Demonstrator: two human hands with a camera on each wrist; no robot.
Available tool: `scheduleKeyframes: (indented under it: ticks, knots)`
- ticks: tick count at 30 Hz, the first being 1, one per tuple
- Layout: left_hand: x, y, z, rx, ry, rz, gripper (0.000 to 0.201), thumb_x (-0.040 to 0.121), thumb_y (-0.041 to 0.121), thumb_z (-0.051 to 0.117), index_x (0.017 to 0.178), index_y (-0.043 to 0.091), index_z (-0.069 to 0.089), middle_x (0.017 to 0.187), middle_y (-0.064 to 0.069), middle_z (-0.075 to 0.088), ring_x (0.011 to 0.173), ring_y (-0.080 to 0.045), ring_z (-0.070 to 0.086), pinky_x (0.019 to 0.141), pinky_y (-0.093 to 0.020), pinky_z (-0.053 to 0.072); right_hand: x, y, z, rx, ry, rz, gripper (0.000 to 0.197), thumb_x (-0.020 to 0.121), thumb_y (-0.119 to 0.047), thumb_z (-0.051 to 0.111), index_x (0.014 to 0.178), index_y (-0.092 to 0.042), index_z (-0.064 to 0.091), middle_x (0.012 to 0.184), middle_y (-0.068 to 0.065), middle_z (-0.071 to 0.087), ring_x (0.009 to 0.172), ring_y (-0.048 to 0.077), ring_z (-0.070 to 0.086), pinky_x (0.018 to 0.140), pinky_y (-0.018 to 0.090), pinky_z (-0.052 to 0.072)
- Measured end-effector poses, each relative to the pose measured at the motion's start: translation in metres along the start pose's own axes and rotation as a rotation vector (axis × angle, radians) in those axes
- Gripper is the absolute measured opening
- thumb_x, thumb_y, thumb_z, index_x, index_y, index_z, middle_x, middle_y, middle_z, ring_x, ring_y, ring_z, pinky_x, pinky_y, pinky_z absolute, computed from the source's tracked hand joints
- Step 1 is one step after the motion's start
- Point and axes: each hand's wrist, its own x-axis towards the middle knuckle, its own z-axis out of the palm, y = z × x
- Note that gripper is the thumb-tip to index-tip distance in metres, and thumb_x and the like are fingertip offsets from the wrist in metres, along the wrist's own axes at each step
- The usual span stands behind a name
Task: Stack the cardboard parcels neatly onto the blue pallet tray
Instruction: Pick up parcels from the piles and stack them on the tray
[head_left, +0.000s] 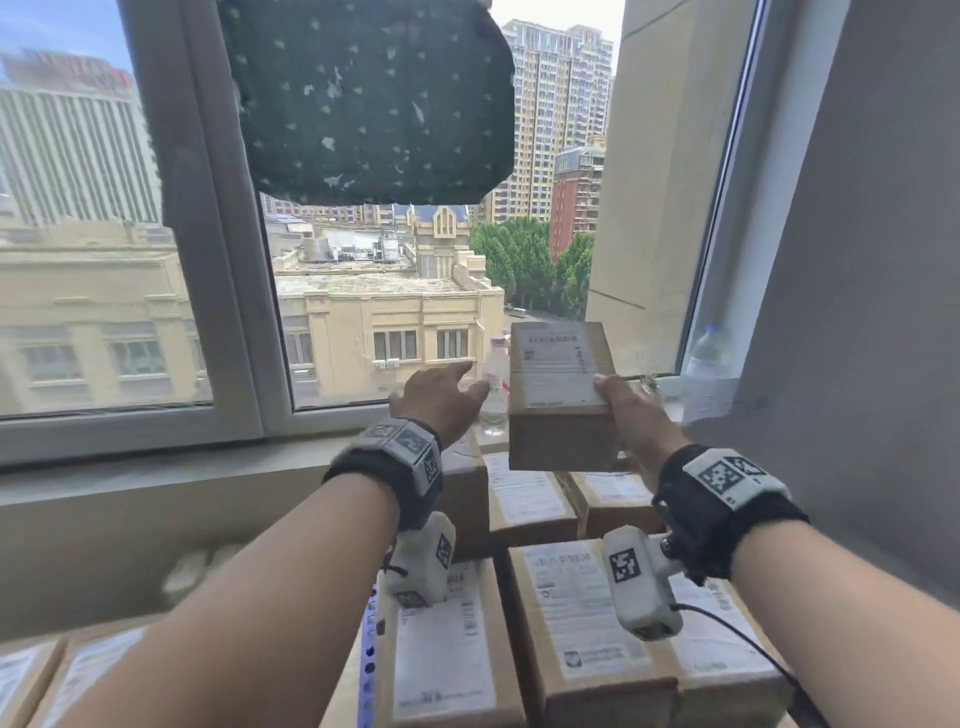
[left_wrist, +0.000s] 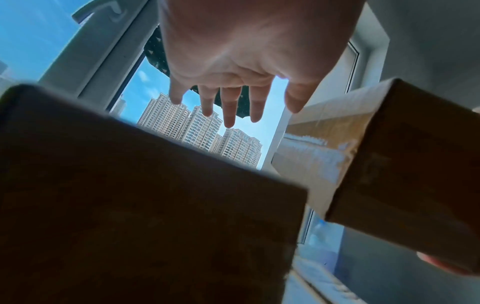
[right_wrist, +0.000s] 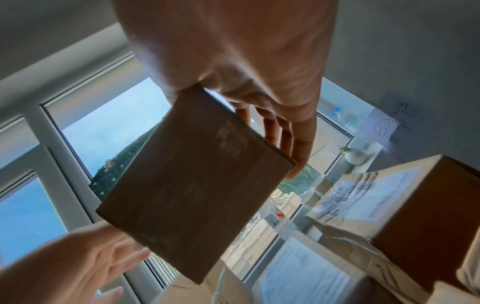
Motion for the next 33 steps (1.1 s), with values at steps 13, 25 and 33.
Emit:
scheduleKeyframes:
  ticks: [13, 25, 33]
  knots:
    - [-0.007, -0.015, 0.015, 0.269, -0.14, -0.093, 0.047, 0.1, 0.047, 0.034, 0.147, 0.044, 0.035, 0.159, 0.005, 0.03, 0.146, -0.026, 0.022, 0.117, -0.058, 0.015, 0.035, 0.047, 0.035, -0.147, -0.101, 0.193, 0.042, 0.098, -0.042, 0.042, 0.125, -0.013, 0.055, 0.116, 0.012, 0.057, 0.113, 0.031, 0.056, 0.102, 0.047, 0.045]
    - [-0.002, -0.018, 0.024, 0.332, -0.149, -0.058, 0.048, 0.098, 0.047, 0.033, 0.146, 0.04, 0.035, 0.157, 0.003, 0.032, 0.146, -0.02, 0.024, 0.116, -0.06, 0.013, 0.04, 0.046, 0.029, -0.212, -0.144, 0.202, 0.039, 0.093, -0.037, 0.043, 0.123, -0.014, 0.052, 0.115, 0.009, 0.059, 0.102, 0.028, 0.06, 0.093, 0.05, 0.052]
    - [-0.012, -0.006, 0.018, 0.311, -0.15, -0.077, 0.051, 0.101, 0.049, 0.03, 0.151, 0.041, 0.027, 0.162, 0.001, 0.022, 0.149, -0.02, 0.017, 0.118, -0.056, 0.013, 0.023, 0.021, 0.024, -0.645, -0.109, -0.127, 0.051, 0.098, -0.04, 0.045, 0.144, -0.018, 0.041, 0.144, 0.008, 0.049, 0.129, 0.028, 0.048, 0.103, 0.037, 0.037]
